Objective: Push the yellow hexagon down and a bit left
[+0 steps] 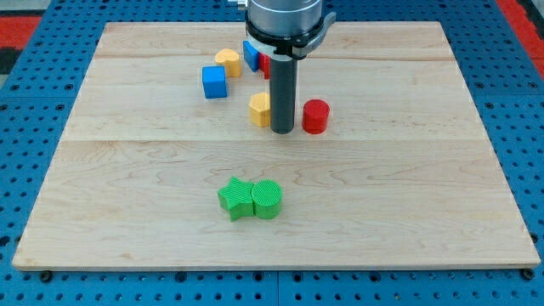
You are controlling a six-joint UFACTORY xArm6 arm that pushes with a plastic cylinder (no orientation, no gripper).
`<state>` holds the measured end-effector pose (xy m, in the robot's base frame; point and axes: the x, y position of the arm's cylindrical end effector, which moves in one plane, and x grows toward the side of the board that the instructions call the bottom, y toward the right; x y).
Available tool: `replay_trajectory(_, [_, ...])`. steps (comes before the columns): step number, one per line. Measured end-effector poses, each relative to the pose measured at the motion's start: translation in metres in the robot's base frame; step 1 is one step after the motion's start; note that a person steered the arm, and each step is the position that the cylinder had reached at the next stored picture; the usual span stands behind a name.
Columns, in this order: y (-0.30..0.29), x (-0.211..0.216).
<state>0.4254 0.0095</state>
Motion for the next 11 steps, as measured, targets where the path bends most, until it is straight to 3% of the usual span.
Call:
replay_trajectory(4, [0.013,-0.071])
replay_trajectory(5, [-0.013,-0.056])
replay_trajectory(7, [-0.042,0.017])
replay_trajectory(11, [-0.101,-0.001])
